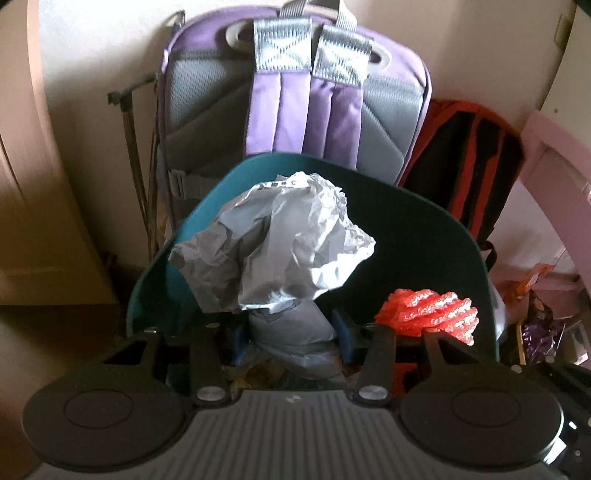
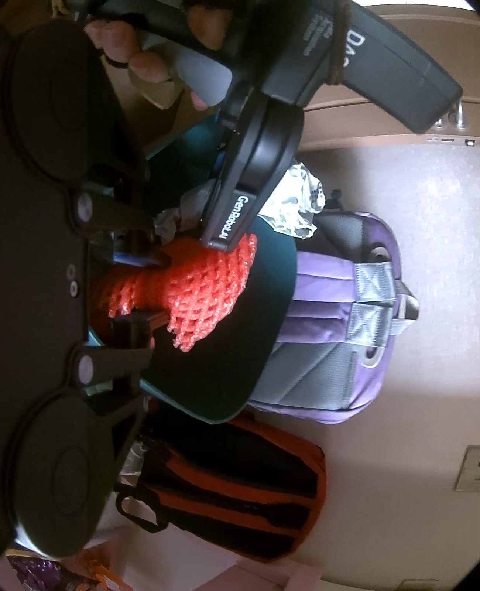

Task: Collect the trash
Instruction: 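Open both tools over the teal wastebasket to drop the grey bag and orange net, then move both tools down to the trash beside the quilt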

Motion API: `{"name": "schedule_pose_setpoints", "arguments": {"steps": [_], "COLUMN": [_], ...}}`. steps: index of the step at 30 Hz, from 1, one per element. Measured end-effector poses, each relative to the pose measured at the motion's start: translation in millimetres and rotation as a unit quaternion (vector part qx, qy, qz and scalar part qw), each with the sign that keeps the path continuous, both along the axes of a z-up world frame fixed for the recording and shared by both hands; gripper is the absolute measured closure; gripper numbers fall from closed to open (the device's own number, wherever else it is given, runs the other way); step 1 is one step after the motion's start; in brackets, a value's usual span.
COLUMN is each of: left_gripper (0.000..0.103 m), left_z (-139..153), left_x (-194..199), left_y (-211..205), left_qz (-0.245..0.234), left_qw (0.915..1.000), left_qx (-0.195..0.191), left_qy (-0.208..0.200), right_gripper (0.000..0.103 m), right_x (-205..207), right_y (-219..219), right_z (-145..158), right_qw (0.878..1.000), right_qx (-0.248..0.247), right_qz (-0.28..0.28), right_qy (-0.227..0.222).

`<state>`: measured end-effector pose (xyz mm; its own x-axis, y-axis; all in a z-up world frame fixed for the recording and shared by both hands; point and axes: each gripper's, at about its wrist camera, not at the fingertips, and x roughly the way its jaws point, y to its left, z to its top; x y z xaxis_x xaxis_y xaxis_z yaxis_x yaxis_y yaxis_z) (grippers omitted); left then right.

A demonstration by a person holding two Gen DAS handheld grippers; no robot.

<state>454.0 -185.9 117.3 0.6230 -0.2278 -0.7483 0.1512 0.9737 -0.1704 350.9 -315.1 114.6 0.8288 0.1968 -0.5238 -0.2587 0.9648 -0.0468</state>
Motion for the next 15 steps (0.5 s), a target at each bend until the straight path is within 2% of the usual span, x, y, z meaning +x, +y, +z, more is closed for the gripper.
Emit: {"name": "schedule_pose_setpoints", "arguments": {"steps": [4, 8, 9, 11, 15], "left_gripper": [0.039, 0.038, 0.038, 0.030, 0.027], "left_z": [-1, 4, 7, 14, 25], "left_x": [-2, -7, -10, -18, -29], "left_y": [-2, -1, 1, 6, 15], "left_qz": [-0.013, -0.016, -0.017, -0.017, -0.007], "left_qw": [0.9999, 0.9997, 0.9996, 0.9994, 0.9996], "left_qx": [-0.006, -0.017, -0.021, -0.026, -0.017], "left_qy": [-0.005, -0.010, -0.013, -0.018, -0.023], "right_gripper": [0.072, 0.068, 0.061, 0.053, 0.051], "right_x": [4, 1, -1, -5, -15], "right_y": [-2, -4, -5, -7, -5], "right_z": [-3, -1, 0, 4, 9], "right_qw": [1.000, 1.000, 1.000, 1.000, 1.000], "right_qx": [-0.001, -0.001, 0.002, 0.007, 0.002], "right_qz": [-0.006, -0.009, -0.008, -0.005, -0.005], "right_qy": [0.009, 0.007, 0.007, 0.003, -0.001]}}
